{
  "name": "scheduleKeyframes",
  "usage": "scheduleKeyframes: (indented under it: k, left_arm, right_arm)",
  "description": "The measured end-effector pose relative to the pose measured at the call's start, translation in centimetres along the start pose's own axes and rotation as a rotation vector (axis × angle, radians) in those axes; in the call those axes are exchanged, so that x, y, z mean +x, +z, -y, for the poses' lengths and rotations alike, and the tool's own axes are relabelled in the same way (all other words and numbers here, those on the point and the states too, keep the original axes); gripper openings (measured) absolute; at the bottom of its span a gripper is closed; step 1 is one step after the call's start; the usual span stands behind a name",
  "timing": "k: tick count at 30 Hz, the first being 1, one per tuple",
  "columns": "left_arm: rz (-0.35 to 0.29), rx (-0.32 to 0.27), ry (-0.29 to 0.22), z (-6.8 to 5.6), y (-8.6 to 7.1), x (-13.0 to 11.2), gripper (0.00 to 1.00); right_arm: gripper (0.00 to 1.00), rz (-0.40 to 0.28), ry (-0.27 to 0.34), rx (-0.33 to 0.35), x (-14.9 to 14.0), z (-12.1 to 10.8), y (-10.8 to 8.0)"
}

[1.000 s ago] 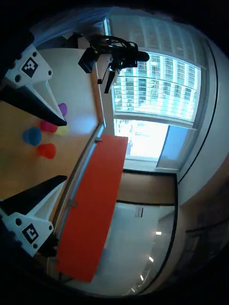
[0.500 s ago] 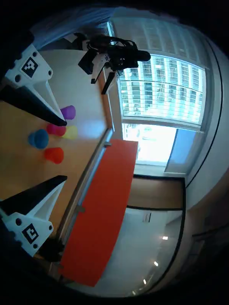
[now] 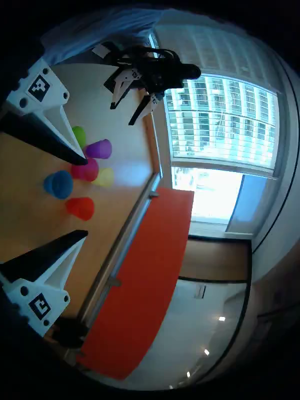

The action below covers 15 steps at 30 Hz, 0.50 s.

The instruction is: Pour water

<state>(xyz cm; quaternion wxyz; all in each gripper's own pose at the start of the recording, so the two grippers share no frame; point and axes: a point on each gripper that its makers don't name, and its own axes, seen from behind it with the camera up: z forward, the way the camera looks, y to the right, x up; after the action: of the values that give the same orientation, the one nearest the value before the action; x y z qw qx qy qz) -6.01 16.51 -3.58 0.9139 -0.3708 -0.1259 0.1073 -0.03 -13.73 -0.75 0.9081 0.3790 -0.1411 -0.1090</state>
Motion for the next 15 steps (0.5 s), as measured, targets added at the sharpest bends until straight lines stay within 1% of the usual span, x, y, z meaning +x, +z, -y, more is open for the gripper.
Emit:
scheduleKeyframes:
  k: [8, 15]
  left_arm:
    - [0.054, -0.023, 0.017, -1.3, 1.1, -2.7, 0.97]
    - [0.093, -0.043, 0.014, -2.1, 2.1, -4.8, 0.97]
  right_arm:
    - [1.0, 0.04, -0.008, 0.014, -1.8, 0.1, 1.3]
    - [1.0, 0.069, -0.004, 0.036, -3.5, 0.5, 2.4]
